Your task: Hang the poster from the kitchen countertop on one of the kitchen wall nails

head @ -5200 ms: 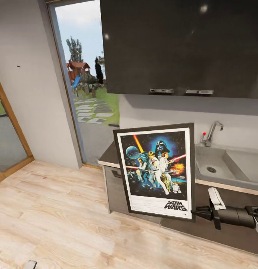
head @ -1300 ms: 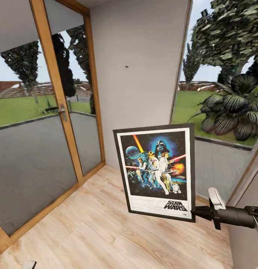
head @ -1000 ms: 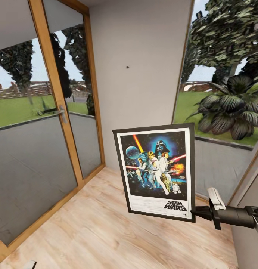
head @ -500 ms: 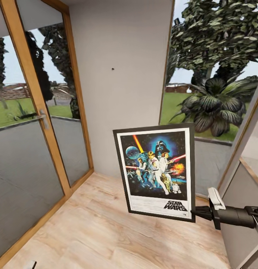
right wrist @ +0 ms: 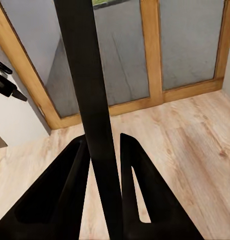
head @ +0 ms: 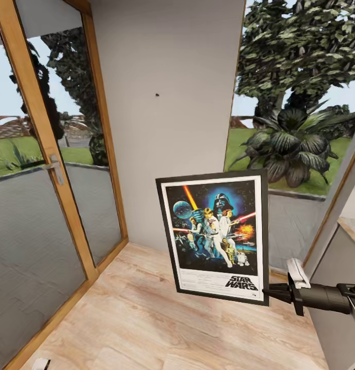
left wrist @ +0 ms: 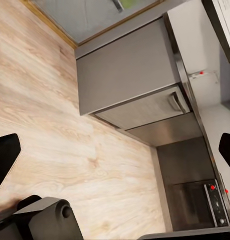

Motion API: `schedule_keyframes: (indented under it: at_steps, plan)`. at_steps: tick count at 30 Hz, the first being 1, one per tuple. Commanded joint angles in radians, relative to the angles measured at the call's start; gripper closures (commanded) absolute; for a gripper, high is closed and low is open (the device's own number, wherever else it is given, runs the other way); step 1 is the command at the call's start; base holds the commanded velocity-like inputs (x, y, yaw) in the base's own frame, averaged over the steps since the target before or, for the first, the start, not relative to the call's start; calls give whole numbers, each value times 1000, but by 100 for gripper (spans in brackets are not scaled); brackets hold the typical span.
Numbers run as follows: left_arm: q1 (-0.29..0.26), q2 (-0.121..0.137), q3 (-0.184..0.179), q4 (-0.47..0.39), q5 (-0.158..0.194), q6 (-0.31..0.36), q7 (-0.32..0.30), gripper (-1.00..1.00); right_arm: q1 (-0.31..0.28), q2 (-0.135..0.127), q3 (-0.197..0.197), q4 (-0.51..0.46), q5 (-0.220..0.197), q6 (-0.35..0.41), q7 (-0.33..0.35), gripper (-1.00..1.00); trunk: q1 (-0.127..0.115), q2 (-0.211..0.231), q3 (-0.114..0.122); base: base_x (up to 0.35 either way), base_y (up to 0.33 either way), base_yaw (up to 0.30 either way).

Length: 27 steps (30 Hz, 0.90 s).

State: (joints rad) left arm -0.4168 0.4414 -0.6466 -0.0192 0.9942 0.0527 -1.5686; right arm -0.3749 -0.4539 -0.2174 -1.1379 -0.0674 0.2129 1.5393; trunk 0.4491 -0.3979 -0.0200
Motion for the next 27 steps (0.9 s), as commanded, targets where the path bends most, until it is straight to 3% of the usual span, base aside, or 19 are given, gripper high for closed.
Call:
schedule_keyframes:
  at_steps: [1,14,27]
  plan:
    - [0,0,-8,-1,7,6,-2,-100,-1,0,0,0,-2,13,5,100,1,-2,-2,163,308,-3]
    - [0,0,-8,-2,7,6,-2,-100,-1,0,-1,0,-3,14,5,100,1,-2,-2,136,313,-3]
    - [0,0,-8,-2,7,6,-2,-100,-1,0,-2,0,-2,14,5,100,1,-2,9,20,108,-172]
